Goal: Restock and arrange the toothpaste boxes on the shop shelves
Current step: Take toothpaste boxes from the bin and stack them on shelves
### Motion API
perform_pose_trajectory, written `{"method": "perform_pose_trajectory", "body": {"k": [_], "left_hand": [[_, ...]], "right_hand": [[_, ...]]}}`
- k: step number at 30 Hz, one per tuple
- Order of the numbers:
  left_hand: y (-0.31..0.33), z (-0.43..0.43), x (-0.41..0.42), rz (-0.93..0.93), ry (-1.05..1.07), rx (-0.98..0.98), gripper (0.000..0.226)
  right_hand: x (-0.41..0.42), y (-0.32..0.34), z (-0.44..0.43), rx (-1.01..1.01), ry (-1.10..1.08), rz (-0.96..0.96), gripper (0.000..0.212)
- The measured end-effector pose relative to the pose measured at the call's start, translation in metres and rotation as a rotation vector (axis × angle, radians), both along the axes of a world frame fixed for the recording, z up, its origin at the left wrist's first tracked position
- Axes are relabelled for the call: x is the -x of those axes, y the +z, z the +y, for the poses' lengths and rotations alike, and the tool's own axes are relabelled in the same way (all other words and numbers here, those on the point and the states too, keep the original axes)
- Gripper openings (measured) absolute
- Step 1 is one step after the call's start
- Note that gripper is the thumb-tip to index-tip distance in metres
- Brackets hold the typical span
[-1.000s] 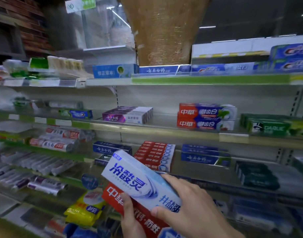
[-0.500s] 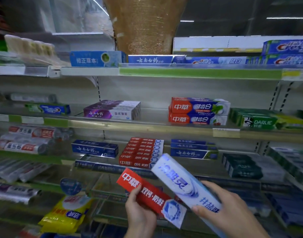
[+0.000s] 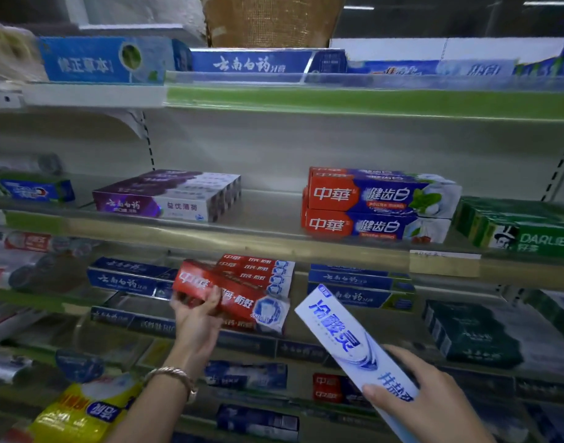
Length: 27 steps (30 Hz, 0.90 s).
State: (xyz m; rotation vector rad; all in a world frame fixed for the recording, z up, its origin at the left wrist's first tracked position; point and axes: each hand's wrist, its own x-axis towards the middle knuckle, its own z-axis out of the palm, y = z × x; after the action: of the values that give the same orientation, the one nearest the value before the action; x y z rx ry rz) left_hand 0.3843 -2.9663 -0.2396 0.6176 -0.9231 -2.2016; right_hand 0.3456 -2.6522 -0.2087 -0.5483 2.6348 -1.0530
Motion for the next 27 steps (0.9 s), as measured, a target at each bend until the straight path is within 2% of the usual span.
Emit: {"method": "perform_pose_trajectory", "body": {"k": [3,6,9,11,13,17,19,23,27], "left_hand": [[-0.011,-0.010,0.011,0.029,0.002,0.011,0.088],[-0.017,-0.014,0.020,0.059,-0.004,0.032,0.080],[-0.023,-0.016,0.027,0.056,0.018,0.071,0.064],[-0.027,-0.017,0.029,0.007,0.009,0.134,0.059],[-0.027,-0.025,0.023,-0.084,-0.012,0.252,0.067],[-0.022,-0.048,0.008,-0.365,-0.157,0.682,0.090],[-0.020,-0.053,0.006,-0.413,-0.222,0.782,0.080],[-0.013,-0.063,0.005,-0.464,-0.300,0.823,0.050],[-0.014,-0.083,-0.001,-0.561,-0.395,0.917,0.042]], "right_hand": [[0.020,-0.003,-0.019,-0.014,0.019,0.047,0.060],[0.037,-0.003,-0.041,-0.061,0.049,0.147,0.058],[0.048,-0.002,-0.063,-0.094,0.088,0.227,0.078],[0.052,0.001,-0.073,-0.112,0.108,0.265,0.079],[0.052,0.004,-0.080,-0.120,0.122,0.259,0.078],[0.054,0.007,-0.081,-0.133,0.150,0.266,0.074],[0.055,0.005,-0.079,-0.134,0.155,0.280,0.073],[0.058,0.002,-0.071,-0.140,0.153,0.302,0.070],[0.062,0.002,-0.057,-0.159,0.149,0.330,0.065]]}}
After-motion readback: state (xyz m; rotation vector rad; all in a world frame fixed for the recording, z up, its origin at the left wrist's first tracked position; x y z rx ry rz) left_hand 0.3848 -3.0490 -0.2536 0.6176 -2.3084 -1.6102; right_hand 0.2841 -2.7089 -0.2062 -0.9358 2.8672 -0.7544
